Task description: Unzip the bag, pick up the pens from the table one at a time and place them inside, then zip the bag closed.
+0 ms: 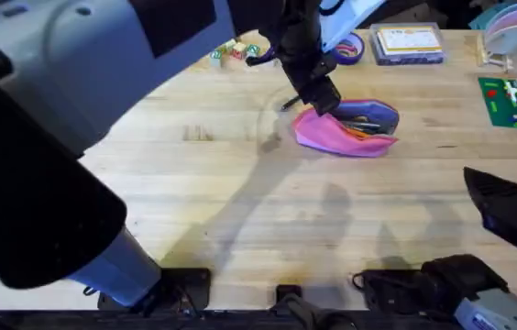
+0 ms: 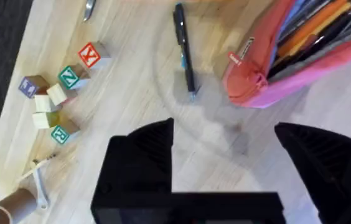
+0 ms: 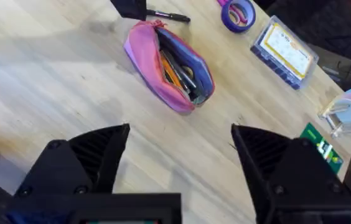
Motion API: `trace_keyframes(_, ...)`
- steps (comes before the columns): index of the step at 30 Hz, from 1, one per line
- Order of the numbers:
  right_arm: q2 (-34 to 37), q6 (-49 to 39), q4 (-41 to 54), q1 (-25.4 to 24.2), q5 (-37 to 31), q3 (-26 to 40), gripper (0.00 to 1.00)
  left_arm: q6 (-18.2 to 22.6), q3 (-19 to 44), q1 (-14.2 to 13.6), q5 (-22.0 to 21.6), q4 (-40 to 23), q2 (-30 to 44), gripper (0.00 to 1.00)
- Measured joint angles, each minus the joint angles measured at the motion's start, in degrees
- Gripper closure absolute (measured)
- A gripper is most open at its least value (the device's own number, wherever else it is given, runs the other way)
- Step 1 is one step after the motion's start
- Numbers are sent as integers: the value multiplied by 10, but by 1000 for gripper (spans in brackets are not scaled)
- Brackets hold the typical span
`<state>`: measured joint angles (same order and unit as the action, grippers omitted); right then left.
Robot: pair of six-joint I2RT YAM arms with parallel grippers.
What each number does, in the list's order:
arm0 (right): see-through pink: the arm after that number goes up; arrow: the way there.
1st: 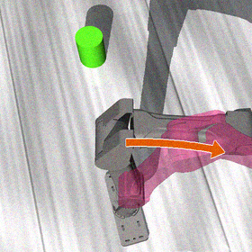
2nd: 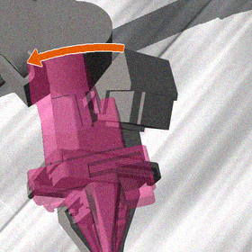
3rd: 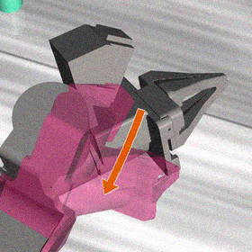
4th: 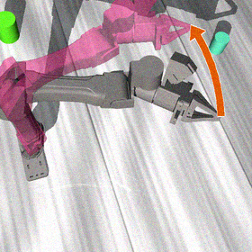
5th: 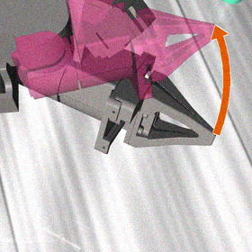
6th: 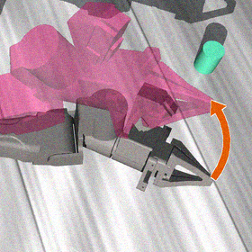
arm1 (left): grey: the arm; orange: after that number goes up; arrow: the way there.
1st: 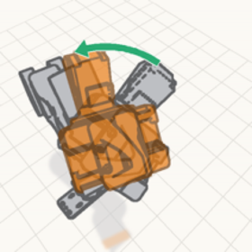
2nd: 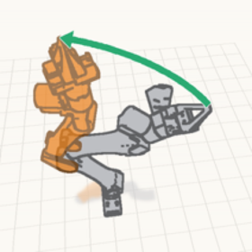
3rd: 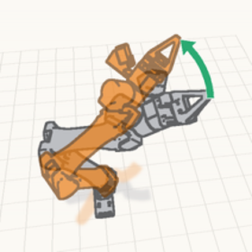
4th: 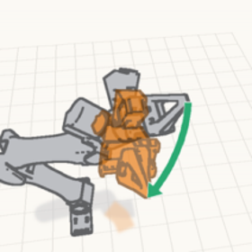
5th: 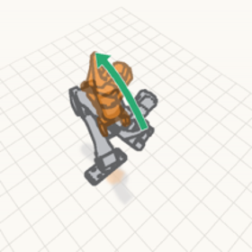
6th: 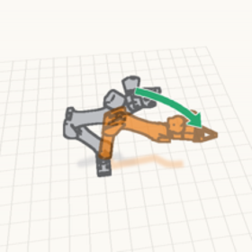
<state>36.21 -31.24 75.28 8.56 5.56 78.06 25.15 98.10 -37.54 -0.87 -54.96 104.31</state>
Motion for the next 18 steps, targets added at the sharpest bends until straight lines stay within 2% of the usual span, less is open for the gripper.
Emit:
trace_keyframes(10,0,0,0,0,0,0,4,0,0,7,-7,22,0,7)
trace_keyframes(13,0,0,0,0,0,0,3,0,0,20,3,46,0,7)
trace_keyframes(18,0,0,0,0,0,0,3,0,0,59,52,72,0,7)
